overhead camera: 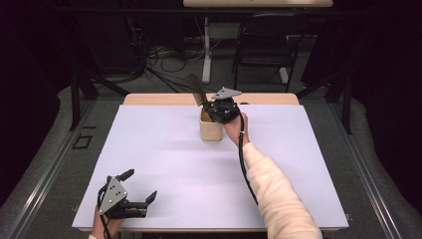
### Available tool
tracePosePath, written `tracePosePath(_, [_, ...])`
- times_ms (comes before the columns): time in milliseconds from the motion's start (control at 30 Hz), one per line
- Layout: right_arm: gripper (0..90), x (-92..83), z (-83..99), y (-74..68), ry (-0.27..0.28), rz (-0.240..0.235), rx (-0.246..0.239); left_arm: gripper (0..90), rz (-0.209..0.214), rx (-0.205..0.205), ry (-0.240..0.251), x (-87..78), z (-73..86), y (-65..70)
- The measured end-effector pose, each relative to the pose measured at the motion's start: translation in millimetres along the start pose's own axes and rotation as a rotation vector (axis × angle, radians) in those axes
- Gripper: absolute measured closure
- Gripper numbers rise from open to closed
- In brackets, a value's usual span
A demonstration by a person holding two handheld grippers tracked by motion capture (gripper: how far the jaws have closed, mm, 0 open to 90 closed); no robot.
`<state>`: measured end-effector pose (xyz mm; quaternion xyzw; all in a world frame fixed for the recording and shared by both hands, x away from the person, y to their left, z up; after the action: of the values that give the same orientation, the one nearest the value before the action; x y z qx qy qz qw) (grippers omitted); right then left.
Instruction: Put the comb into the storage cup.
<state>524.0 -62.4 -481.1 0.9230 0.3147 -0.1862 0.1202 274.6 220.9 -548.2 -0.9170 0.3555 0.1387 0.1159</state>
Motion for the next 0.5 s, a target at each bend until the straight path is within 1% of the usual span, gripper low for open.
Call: tracePosePath(500, [71.6, 1.7, 3.5, 0.3, -0.023, -0.004, 0.002, 0.3, -0.001, -0.002, -0.001, -0.2, 0.0, 0.0])
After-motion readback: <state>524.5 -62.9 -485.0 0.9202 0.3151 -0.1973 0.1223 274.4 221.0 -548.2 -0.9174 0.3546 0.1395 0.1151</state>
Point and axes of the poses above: each handheld gripper's, and its own axes: x roughly forward along the jaws, z roughly out of its underside, y roughly to its right, the point moved 4 cm from there along x, roughly forward along the jaws, and after that the axes turned 3 degrees about z, right-handed, at the moved point
